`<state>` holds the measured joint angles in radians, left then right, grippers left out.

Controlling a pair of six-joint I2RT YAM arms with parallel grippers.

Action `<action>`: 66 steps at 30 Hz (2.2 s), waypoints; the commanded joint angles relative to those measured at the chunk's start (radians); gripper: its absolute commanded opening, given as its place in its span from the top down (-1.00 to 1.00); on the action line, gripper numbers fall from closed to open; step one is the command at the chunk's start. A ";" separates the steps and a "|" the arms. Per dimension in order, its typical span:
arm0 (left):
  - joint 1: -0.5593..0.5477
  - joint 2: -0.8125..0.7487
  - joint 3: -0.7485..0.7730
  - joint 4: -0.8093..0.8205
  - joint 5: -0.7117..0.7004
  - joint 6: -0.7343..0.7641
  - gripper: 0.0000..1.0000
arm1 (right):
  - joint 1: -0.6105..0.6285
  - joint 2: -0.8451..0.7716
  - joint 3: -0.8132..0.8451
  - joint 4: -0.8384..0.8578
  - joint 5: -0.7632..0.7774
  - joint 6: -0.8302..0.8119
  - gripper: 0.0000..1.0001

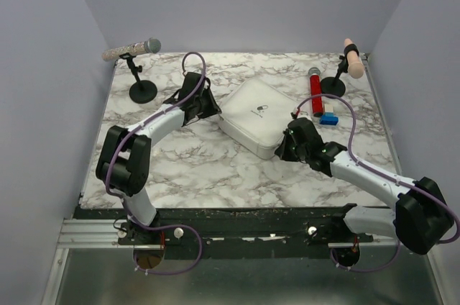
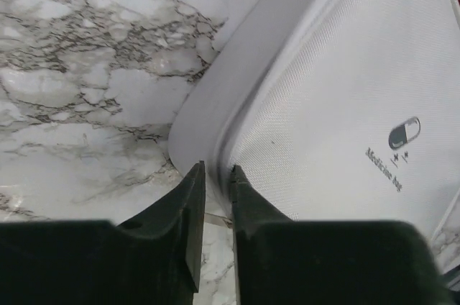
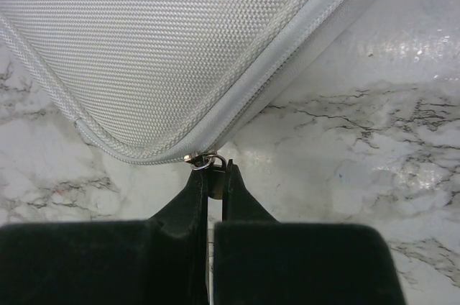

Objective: Organize the medicine kit

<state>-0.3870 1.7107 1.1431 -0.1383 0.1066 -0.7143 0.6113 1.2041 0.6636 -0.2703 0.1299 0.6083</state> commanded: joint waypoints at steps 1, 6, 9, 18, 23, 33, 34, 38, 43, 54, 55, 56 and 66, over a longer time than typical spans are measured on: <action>0.088 -0.017 0.084 -0.138 -0.134 0.072 0.18 | -0.025 -0.001 -0.001 -0.102 0.057 -0.068 0.99; 0.076 -0.199 0.011 -0.144 -0.156 -0.019 -0.49 | -0.025 -0.009 0.011 -0.113 0.051 -0.082 0.99; -0.001 -0.302 -0.066 -0.149 -0.172 -0.101 -0.95 | -0.025 -0.002 0.010 -0.103 0.030 -0.091 0.99; -0.424 -0.347 -0.203 -0.011 -0.298 -0.421 -0.97 | -0.010 -0.001 -0.007 -0.078 -0.004 -0.104 0.99; -0.489 -0.237 -0.148 0.048 -0.301 -0.458 -0.97 | 0.016 -0.009 -0.001 -0.083 0.004 -0.116 0.99; -0.533 -0.028 -0.017 0.034 -0.229 -0.484 -0.98 | 0.057 0.000 0.001 -0.087 0.016 -0.127 0.99; -0.533 -0.023 -0.017 0.029 -0.226 -0.481 -0.98 | 0.061 0.000 -0.001 -0.087 0.016 -0.127 0.99; -0.529 -0.017 -0.023 -0.050 -0.254 -0.441 -0.72 | 0.084 0.021 0.017 -0.086 0.016 -0.128 0.99; -0.460 -0.077 -0.130 -0.119 -0.283 -0.393 -0.19 | 0.137 0.064 0.066 -0.084 0.022 -0.127 0.99; -0.184 -0.345 -0.427 -0.107 -0.314 -0.280 0.68 | 0.289 0.262 0.294 -0.124 0.028 -0.131 0.99; -0.156 -0.358 -0.442 -0.101 -0.303 -0.266 0.83 | 0.289 0.267 0.298 -0.124 0.028 -0.124 0.99; -0.138 -0.364 -0.450 -0.099 -0.295 -0.251 1.00 | 0.289 0.270 0.298 -0.124 0.031 -0.120 0.99; -0.041 -0.309 -0.442 -0.072 -0.281 -0.208 1.00 | 0.254 0.221 0.147 -0.168 0.172 -0.093 0.99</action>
<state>-0.4973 1.3342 0.7322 -0.1013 -0.0525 -0.9936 0.8989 1.4731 0.8986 -0.3489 0.1986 0.4953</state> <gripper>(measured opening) 0.023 0.049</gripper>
